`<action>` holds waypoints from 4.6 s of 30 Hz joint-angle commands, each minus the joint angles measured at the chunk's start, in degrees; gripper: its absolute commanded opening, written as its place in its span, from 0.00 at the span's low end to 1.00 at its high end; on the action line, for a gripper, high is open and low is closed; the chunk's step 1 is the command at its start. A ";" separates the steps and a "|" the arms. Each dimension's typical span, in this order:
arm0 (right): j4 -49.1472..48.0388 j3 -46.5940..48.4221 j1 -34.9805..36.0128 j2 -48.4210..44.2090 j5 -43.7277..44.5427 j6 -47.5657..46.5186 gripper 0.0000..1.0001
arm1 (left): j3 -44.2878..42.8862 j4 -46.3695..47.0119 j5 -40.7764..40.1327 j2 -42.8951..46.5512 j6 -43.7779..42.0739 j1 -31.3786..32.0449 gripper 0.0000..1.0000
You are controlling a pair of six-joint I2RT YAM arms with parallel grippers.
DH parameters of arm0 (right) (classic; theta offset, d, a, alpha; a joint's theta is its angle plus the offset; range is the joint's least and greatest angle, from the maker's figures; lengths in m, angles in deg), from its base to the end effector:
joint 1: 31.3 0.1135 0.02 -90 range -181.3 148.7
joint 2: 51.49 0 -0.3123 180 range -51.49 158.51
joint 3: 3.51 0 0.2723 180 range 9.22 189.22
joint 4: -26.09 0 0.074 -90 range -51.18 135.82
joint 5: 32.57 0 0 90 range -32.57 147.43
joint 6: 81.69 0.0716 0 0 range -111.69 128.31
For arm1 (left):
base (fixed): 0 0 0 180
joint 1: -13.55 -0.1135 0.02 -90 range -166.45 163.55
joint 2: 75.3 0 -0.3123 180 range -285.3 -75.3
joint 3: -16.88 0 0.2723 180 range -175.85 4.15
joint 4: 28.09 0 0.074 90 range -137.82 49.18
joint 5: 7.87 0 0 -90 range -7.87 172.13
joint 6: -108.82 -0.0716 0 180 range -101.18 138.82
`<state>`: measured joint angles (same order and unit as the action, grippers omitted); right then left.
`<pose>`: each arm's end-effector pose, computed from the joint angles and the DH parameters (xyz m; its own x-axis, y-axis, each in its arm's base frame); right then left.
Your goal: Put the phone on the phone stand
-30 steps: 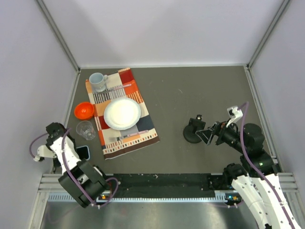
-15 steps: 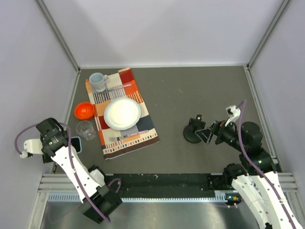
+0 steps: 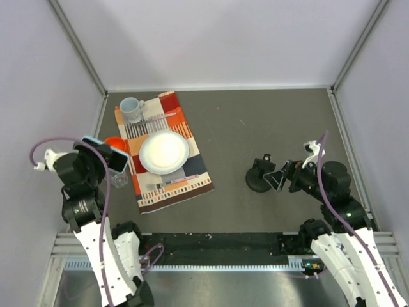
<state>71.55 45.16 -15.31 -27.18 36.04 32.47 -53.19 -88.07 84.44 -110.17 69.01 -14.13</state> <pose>0.1031 0.0567 0.3037 -0.5546 0.2375 -0.7975 -0.3908 0.7718 0.5016 0.1062 0.0525 0.3880 0.0940 -0.8174 -0.5683 -0.5615 0.4278 -0.7083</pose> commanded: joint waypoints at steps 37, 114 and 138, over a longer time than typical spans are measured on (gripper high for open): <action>-7.41 18.46 29.71 16.19 16.55 10.37 0.94 | -15.70 34.15 -19.44 -33.42 -9.33 85.86 0.00; -40.38 -3.07 37.63 -4.72 2.58 8.27 0.00 | 12.08 84.96 28.72 -24.37 -5.19 88.50 0.22; 8.31 25.83 37.62 7.84 3.72 -5.97 0.99 | 12.34 54.54 26.52 -12.33 -34.46 88.41 0.00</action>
<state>73.82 65.08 22.31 -23.48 41.26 30.11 -39.68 -34.12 110.38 -125.71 40.03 74.19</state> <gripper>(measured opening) 0.987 0.147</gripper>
